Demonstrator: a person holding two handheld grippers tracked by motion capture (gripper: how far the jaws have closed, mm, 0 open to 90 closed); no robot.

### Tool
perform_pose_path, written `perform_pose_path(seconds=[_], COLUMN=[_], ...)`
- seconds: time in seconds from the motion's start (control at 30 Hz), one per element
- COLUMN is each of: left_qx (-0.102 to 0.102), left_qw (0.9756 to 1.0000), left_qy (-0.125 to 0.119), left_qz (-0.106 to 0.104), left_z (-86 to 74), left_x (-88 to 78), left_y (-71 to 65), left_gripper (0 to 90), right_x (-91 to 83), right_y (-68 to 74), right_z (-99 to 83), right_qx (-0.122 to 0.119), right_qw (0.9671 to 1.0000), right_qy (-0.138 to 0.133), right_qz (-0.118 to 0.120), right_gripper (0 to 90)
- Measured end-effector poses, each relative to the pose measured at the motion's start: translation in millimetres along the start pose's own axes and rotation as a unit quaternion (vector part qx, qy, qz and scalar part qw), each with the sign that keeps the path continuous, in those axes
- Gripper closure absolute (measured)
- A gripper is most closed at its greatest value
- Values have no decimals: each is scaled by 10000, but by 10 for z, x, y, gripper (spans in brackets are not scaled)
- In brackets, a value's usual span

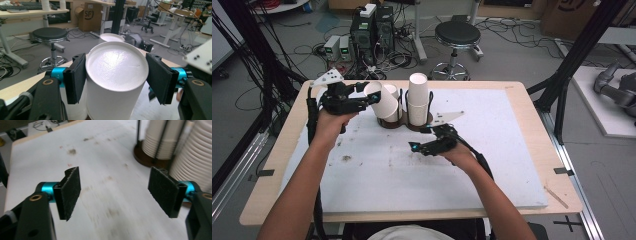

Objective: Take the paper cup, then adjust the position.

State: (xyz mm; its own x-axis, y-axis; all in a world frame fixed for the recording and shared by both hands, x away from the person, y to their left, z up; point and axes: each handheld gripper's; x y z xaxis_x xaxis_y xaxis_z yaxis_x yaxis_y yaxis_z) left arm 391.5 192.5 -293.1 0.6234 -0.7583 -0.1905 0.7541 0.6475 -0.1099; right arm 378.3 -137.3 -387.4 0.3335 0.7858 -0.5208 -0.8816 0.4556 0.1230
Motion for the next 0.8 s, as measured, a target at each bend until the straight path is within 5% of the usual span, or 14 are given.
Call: perform_pose_path(seconds=[0.27, 0.47, 0.7, 0.8], left_qx=[84, 150, 190, 199], left_qw=[9996, 9990, 9985, 9982], left_qy=[58, 121, 203, 184], left_qz=[-262, -400, -477, -528], left_z=[-112, -168, -261, -280], left_x=[-2, 51, 80, 90], left_y=[-185, -252, -328, -352], left_gripper=[356, 355, 355, 355], right_x=[-619, -705, -746, -791], right_y=[-172, -327, -309, -306], right_z=[-340, -448, -443, -448], right_qx=[-71, -103, -177, -80], right_qw=[9969, 9930, 9922, 9953], right_qy=[-449, -574, -753, -588], right_qz=[-648, -1026, -978, -760], right_gripper=[232, 231, 213, 221])
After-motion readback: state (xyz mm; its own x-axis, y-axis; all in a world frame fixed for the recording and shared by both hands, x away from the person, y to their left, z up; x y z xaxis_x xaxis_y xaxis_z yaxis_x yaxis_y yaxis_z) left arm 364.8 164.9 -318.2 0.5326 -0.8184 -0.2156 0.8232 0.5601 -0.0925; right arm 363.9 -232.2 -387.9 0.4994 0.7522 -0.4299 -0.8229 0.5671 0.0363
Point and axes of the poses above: each handheld gripper's, and its own axes: x roughly forward along the jaws, z roughly out of its top, y roughly to its left, and after that the axes turned 1 degree about x, right-handed
